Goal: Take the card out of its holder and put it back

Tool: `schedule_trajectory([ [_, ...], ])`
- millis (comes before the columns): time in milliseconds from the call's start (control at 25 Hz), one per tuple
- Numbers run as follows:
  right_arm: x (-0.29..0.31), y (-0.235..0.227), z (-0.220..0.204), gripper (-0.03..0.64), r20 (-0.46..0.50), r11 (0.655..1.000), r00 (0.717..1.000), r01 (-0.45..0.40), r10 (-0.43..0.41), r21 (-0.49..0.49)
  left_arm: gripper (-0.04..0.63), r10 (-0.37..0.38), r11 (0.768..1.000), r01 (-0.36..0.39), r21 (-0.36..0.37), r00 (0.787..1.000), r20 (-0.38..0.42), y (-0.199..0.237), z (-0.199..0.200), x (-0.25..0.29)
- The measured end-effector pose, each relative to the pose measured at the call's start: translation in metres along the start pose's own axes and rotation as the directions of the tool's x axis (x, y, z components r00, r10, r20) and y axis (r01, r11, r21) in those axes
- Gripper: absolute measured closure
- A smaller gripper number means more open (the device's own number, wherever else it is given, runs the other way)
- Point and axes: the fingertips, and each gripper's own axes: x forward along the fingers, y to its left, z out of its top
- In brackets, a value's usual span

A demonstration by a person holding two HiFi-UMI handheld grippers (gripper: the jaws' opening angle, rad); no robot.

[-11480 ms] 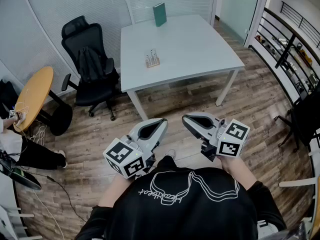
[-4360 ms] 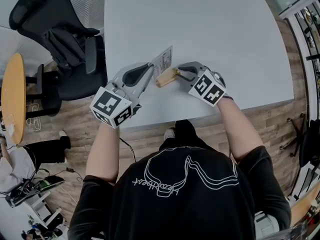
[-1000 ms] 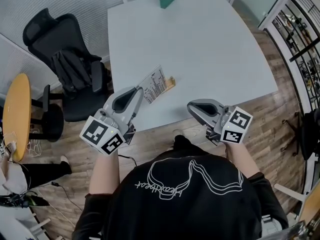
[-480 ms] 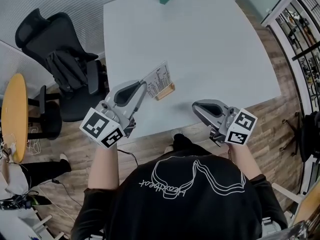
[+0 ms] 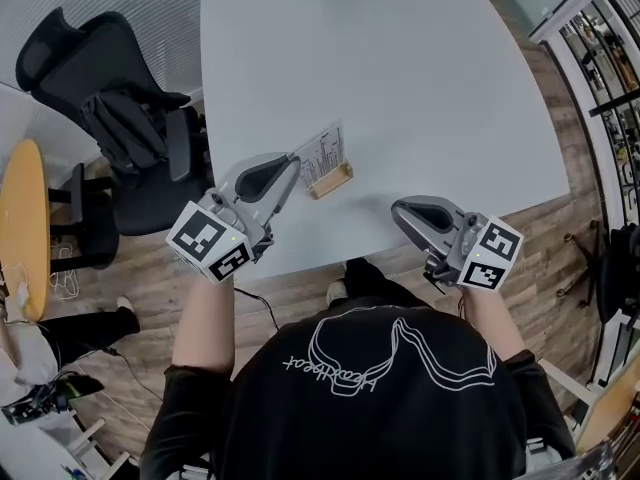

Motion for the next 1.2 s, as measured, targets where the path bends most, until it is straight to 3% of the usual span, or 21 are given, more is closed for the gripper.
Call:
schedule_trajectory([
  [600,-0.004,-0.018,-0.025,0.609,-0.051,0.995,0.999,0.017,-0.012,0.094,0.571,-0.072,0.997,0.072,-0.021,0.997,-0.011,0.011,-0.038,0.016],
  [1200,-0.002,-0.023,-0.04,0.609,-0.091,0.993,0.996,0.019,-0.008,0.119,0.571,-0.082,0.996,0.082,-0.031,0.997,-0.007,0.017,-0.051,0.023],
])
